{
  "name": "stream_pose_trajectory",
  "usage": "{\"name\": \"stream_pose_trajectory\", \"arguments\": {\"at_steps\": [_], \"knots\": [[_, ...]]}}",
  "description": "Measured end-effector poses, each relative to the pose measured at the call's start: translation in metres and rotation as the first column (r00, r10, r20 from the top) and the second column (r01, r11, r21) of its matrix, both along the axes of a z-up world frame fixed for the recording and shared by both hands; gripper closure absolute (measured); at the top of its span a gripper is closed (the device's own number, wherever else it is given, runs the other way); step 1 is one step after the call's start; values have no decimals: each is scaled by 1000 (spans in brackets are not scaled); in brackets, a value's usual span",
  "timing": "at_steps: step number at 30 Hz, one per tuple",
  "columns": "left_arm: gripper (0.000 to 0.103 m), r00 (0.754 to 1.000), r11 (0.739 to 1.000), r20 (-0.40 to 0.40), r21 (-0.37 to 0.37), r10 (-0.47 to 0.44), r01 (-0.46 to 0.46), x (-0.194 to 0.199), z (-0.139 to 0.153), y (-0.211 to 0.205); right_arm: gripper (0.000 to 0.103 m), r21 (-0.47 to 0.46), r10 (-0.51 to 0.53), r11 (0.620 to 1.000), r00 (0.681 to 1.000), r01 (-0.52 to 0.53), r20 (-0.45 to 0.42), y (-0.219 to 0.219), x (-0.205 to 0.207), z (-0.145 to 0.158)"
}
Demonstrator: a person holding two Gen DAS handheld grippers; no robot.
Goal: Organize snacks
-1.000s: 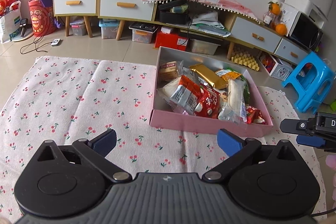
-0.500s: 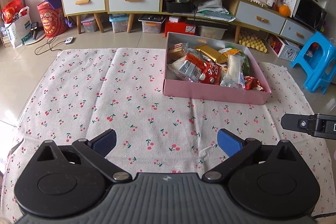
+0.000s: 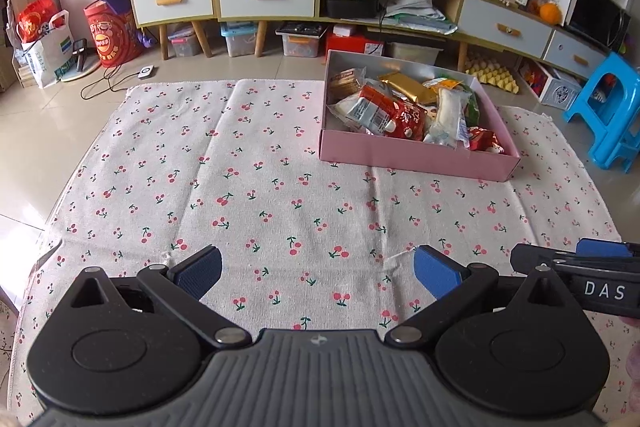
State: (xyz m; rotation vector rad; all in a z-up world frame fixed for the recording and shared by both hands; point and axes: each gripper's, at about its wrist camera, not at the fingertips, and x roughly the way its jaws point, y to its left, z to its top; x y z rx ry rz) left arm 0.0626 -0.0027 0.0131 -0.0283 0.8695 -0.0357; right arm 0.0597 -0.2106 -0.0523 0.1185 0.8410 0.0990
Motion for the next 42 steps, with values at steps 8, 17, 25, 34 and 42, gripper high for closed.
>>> {"name": "stream_pose_trajectory", "arguments": {"at_steps": [8,17,25,34,42], "knots": [[0,1000,1000,0,9,7,-7,-2,-2,-1,17,12,-19,1000,1000,19,7,-2,0,1],[0,1000,1000,-10,14,14,-14,-3,-2,0,17,11,-30,1000,999,29,13,-4,0,3],[0,1000,1000,-15,13,12,-12,-3,-2,-1,17,10,-26,1000,1000,26,7,-2,1,2],[0,1000,1000,-17,15,10,-10,-3,-2,-2,17,8,-23,1000,1000,23,3,-1,1,1],[0,1000,1000,-17,15,9,-9,-3,-2,-2,17,8,-22,1000,1000,22,3,-1,1,0]]}}
